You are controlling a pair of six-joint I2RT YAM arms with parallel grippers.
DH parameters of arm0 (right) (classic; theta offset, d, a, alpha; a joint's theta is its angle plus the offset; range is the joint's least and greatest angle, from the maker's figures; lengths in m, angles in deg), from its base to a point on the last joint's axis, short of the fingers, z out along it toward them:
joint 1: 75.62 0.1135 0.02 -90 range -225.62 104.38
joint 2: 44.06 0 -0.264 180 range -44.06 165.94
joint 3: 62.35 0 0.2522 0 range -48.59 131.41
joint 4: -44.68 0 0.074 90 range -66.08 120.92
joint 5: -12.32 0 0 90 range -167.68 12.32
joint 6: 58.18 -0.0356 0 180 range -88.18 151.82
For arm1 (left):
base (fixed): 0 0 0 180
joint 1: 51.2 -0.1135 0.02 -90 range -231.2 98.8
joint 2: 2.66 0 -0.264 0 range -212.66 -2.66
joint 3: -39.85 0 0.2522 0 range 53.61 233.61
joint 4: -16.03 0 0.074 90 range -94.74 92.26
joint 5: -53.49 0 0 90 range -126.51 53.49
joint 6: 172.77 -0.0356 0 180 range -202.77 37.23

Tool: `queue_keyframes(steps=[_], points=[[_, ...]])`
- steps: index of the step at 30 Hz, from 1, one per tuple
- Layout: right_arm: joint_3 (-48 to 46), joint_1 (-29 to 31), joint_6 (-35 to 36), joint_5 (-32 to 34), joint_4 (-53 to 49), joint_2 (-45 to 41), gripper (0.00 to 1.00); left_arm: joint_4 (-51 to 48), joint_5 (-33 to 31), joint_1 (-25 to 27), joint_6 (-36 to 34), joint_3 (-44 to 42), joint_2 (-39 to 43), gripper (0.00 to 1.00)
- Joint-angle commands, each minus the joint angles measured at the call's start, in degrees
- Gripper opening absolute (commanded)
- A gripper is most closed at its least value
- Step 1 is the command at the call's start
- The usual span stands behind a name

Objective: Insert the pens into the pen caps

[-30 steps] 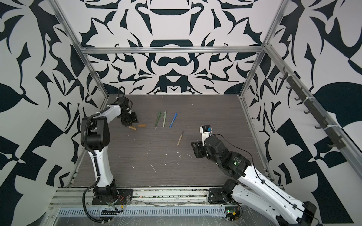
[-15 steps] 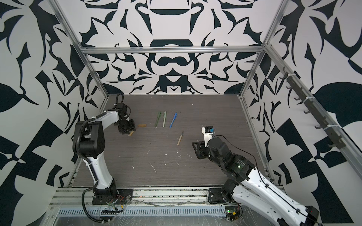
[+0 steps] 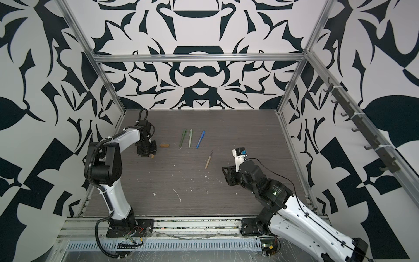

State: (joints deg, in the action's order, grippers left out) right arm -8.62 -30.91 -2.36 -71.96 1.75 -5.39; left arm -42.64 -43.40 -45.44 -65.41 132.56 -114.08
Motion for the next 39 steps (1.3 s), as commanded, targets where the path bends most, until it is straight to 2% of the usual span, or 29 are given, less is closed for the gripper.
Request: queue_keyframes(steps=[1, 12, 15, 39], points=[[0.11, -0.24, -0.22, -0.01, 2.37, -0.57, 0.42, -5.36, -5.69, 1.23, -2.97, 3.05, -2.83, 0.40], [0.29, -0.25, 0.07, 0.69, 2.37, -0.09, 0.42, -5.08, -1.76, 1.89, -3.78, 4.25, -5.34, 0.36], [0.29, -0.24, 0.07, 0.61, 2.53, 0.16, 0.41, -5.18, -1.99, 2.05, -3.93, 4.15, -5.39, 0.31], [0.38, -0.27, -0.28, -0.04, 3.67, 1.05, 0.41, -4.50, -0.80, 5.07, -2.44, 0.62, 1.84, 0.21]])
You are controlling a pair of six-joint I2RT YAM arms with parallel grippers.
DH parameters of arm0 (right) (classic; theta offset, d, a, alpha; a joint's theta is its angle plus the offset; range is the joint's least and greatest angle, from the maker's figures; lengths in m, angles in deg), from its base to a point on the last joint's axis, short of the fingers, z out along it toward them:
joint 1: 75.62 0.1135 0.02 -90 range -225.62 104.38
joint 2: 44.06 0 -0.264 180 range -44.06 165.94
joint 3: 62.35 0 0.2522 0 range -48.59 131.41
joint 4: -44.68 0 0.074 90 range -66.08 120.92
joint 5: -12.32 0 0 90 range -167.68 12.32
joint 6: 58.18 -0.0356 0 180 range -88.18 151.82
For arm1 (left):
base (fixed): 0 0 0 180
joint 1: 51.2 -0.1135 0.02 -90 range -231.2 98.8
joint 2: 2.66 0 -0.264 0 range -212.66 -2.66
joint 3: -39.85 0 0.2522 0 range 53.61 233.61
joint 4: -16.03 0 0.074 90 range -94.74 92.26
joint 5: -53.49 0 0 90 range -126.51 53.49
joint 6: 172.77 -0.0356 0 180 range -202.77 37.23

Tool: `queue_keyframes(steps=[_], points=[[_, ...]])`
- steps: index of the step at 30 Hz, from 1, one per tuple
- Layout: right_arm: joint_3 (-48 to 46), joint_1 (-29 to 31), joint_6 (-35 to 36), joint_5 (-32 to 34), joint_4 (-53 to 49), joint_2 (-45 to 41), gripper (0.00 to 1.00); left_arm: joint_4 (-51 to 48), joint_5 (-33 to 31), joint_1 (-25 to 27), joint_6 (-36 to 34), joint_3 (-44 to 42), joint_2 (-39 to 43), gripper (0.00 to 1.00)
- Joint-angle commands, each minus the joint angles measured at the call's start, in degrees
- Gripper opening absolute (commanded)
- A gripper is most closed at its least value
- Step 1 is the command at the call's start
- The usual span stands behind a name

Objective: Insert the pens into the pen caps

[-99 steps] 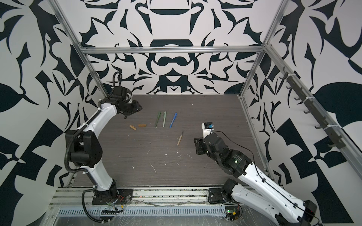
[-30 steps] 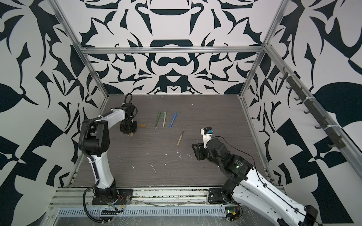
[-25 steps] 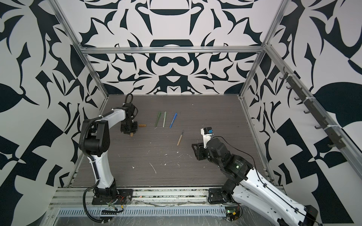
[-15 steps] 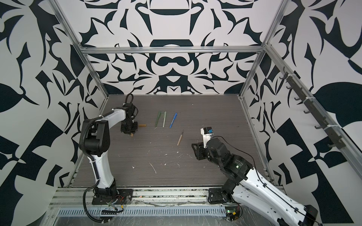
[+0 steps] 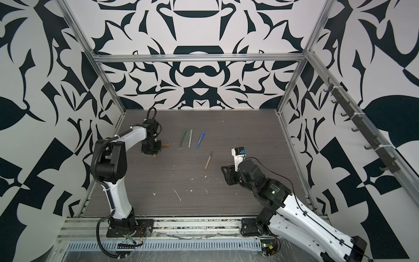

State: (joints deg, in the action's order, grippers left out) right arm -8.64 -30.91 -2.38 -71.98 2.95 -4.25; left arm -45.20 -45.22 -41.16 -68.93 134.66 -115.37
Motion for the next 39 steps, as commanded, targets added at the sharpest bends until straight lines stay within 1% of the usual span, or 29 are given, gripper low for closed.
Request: queue_keyframes(steps=[1, 7, 10, 13, 17, 19, 24, 25, 26, 27, 32, 35, 39], points=[[0.40, -0.23, -0.26, -0.09, 2.63, -0.02, 0.41, -1.74, 0.78, 1.14, 1.36, -1.99, 3.62, 0.21], [0.44, -0.24, -0.26, -0.41, 3.08, 0.66, 0.41, -0.94, 1.67, 5.42, 4.07, -5.04, 7.28, 0.21], [0.41, -0.24, -0.26, -0.59, 3.35, 0.96, 0.41, -0.37, 1.75, 9.51, 5.62, -6.07, 7.71, 0.22], [0.31, -0.24, -0.34, -0.51, 3.37, 1.01, 0.41, -0.33, 1.39, 13.97, 7.48, -5.29, 6.40, 0.22], [-0.21, -0.28, -1.02, -0.42, 3.21, 1.23, 0.41, 1.01, 0.88, 20.40, 9.60, -1.69, 2.65, 0.22], [-0.30, -0.21, -1.58, -0.23, 2.81, 1.63, 0.41, 1.01, 1.64, 22.98, 10.39, 0.75, 0.37, 0.22], [0.95, -0.19, -4.27, 4.17, -1.07, 3.97, 0.40, 0.57, 1.74, 28.84, 11.75, 7.20, -4.96, 0.22], [1.30, -0.24, -4.83, 4.82, -2.01, 4.48, 0.40, 0.62, 1.81, 29.62, 11.97, 8.06, -5.77, 0.22], [1.62, -0.28, -5.67, 7.67, -2.80, 5.10, 0.40, 0.32, 1.25, 30.39, 12.18, 8.98, -6.66, 0.22], [2.00, -0.24, -6.01, 8.57, -3.39, 5.58, 0.40, 0.35, 0.98, 31.11, 12.58, 9.76, -7.38, 0.22], [2.98, -0.28, -7.29, 10.02, -2.83, 7.82, 0.40, 0.62, 1.58, 31.87, 13.47, 11.26, -9.42, 0.26], [4.61, -0.32, -7.63, 10.47, -3.56, 10.65, 0.40, 1.28, 1.95, 31.81, 12.95, 10.88, -8.47, 0.32], [7.61, -0.41, -7.83, 11.39, -5.83, 14.87, 0.40, 1.65, 6.61, 31.86, 10.38, 11.14, -5.81, 0.42]])
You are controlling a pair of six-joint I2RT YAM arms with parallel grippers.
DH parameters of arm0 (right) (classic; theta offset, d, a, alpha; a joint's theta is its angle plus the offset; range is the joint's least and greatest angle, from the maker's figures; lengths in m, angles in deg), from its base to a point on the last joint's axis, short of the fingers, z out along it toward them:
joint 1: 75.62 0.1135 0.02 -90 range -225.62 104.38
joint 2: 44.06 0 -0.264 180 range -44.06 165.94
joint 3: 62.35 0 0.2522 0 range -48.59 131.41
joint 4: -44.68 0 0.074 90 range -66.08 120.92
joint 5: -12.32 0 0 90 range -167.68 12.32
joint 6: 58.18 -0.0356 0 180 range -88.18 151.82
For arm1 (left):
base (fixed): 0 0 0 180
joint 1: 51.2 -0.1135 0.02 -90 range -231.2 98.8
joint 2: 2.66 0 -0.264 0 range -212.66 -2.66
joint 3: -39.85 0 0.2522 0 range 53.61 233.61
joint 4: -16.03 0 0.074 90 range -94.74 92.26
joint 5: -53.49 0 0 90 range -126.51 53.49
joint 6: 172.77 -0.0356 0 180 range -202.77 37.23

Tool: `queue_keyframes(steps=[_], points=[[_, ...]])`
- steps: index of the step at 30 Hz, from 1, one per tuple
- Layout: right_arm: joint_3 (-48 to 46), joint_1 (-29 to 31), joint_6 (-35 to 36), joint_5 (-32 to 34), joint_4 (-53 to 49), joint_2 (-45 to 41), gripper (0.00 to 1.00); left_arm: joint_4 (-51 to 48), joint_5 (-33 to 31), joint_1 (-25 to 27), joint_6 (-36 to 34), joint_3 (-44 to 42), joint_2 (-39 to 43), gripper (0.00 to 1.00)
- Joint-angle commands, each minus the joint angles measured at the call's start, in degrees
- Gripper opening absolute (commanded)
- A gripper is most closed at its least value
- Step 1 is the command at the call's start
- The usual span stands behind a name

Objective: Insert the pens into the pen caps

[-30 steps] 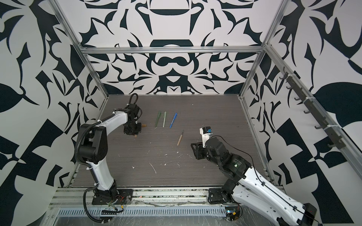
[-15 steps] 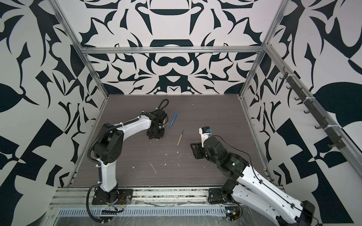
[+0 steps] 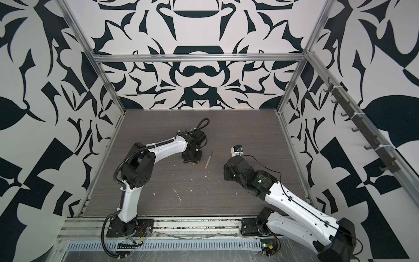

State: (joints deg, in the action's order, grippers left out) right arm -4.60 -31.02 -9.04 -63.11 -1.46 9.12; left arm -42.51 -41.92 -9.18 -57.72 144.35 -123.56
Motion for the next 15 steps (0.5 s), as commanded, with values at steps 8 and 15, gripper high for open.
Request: queue_keyframes(steps=[8, 15], points=[[10.76, -1.31, -2.34, 1.88, -2.70, 12.91, 0.40, 0.14, 8.16, -3.62, -4.16, 0.95, 19.00, 0.52], [21.66, -3.56, -3.00, -2.22, -2.03, 30.64, 0.36, 22.21, 17.73, -9.03, -8.05, -14.79, 40.77, 0.59]])
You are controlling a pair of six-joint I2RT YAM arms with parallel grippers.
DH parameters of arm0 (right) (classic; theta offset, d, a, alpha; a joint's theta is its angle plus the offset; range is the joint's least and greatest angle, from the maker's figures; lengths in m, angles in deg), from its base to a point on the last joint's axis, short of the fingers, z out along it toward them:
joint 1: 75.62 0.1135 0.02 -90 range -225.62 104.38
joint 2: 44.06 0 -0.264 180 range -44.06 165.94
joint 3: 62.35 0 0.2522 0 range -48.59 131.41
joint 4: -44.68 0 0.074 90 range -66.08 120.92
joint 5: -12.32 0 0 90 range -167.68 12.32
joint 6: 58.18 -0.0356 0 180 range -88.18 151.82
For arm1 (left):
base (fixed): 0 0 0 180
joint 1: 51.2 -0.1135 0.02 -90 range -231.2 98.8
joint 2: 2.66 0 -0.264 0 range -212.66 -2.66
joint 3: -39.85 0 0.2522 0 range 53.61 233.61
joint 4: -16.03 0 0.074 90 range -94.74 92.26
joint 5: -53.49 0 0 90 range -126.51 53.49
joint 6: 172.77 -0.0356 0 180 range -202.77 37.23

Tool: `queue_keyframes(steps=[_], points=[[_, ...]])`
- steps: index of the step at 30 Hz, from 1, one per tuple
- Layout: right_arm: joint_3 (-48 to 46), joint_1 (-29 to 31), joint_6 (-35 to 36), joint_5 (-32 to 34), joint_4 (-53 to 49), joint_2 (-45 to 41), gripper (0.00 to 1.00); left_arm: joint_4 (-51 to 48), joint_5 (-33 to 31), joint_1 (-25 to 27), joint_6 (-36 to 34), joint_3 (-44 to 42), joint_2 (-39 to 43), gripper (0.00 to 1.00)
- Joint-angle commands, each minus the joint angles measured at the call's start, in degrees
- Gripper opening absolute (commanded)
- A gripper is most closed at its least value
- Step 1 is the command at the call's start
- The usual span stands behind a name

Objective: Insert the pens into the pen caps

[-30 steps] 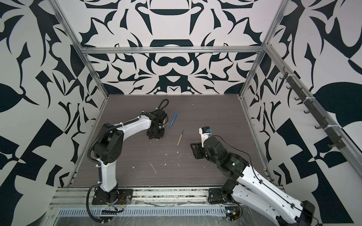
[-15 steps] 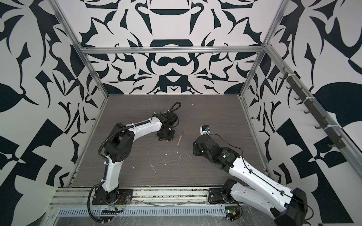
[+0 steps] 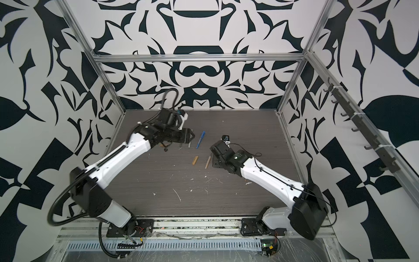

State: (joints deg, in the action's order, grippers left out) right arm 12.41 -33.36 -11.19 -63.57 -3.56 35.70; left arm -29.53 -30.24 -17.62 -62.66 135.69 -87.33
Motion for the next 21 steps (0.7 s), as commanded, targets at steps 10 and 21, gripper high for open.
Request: queue_keyframes(steps=[10, 21], points=[[19.08, -4.94, -1.55, -9.25, -2.05, 23.64, 0.34, 28.27, 12.33, -0.89, -3.88, -21.60, 15.62, 0.63], [28.38, -5.49, -4.10, -7.46, -5.95, 35.97, 0.30, 27.99, 8.17, -0.90, -5.69, -25.21, 22.65, 0.63]])
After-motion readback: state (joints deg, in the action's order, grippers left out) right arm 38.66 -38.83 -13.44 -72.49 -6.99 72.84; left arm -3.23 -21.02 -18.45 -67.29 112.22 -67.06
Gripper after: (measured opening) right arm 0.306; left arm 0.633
